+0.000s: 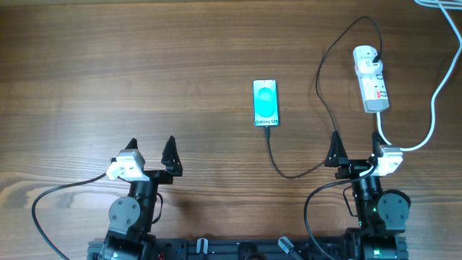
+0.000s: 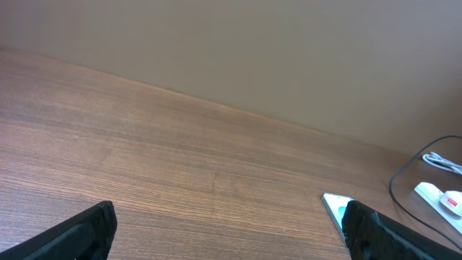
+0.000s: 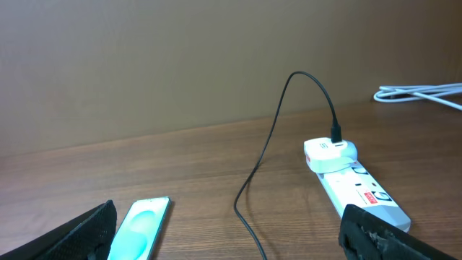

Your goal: Plug charger to phone and switch on socket

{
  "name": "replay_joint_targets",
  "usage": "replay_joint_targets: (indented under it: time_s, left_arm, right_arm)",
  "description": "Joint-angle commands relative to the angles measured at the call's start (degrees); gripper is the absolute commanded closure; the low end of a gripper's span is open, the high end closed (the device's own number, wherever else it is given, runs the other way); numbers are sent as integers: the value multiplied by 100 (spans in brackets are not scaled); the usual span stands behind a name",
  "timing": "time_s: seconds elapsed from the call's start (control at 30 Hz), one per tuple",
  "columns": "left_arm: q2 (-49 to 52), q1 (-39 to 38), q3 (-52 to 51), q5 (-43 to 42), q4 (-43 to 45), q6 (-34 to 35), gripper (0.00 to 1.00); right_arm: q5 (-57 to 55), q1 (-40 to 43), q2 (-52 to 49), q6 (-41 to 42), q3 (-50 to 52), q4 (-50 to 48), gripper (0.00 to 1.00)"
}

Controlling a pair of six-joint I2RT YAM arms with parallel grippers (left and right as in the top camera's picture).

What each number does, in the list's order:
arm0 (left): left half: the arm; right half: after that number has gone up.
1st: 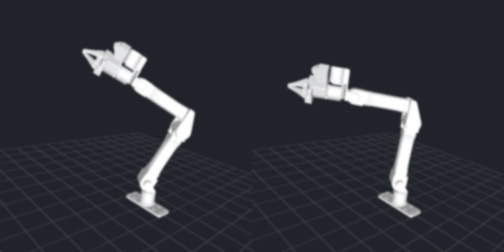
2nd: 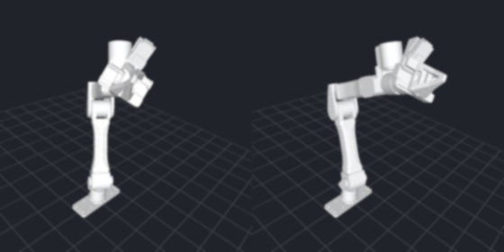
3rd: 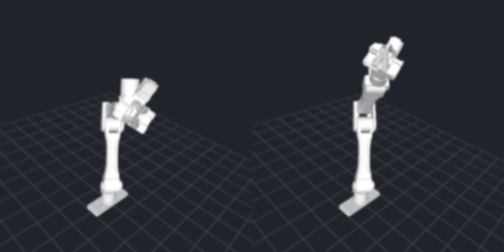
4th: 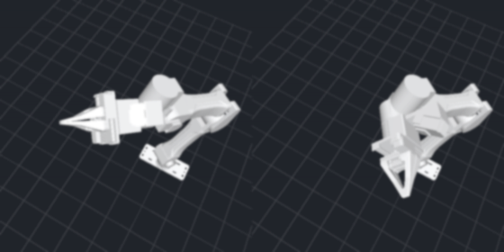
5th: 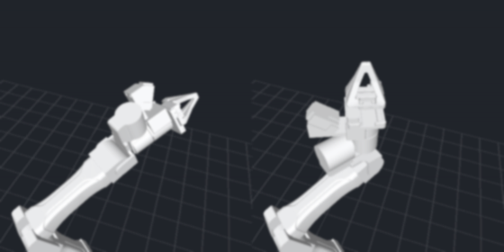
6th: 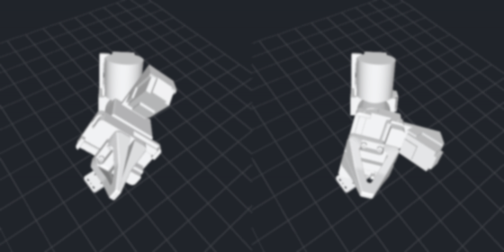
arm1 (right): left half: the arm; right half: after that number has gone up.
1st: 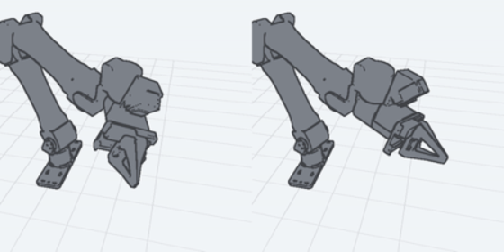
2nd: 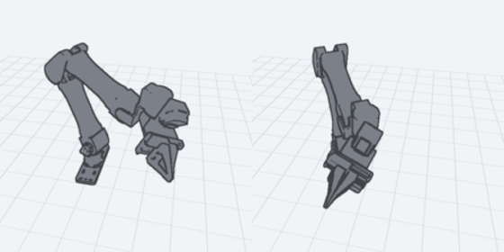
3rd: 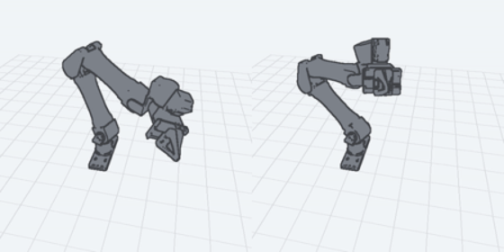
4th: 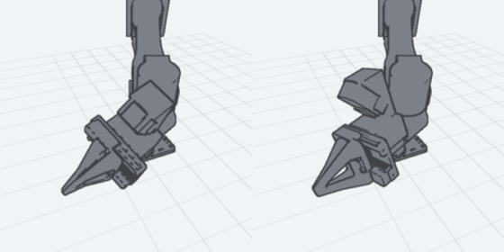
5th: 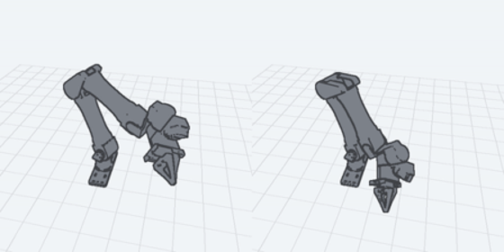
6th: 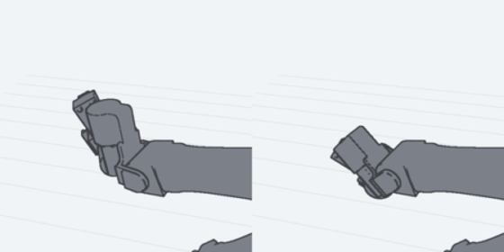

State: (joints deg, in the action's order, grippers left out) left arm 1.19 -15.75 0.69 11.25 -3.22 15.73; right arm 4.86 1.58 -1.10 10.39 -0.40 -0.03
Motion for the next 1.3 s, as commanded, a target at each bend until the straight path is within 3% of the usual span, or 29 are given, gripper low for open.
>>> replay_joint_targets:
  time_s: [0.0,0.33,0.47,0.57,1.27]
  left_arm:
    - [-4,-17,-37,-28,4,-72,0]
    - [-85,153,-37,31,7,-199,0]
    - [-103,828,-37,-743,-85,-295,0]
    - [-103,1049,-37,-1167,-131,-809,0]
    - [-103,1180,-35,-1207,-111,-802,0]
  right_arm:
    - [-55,-28,90,68,11,-13,0]
    - [-55,-28,90,68,11,-13,0]
    - [-55,-28,90,68,11,-13,0]
    - [-55,-28,90,68,11,-13,0]
    - [-55,-28,90,68,11,-13,0]
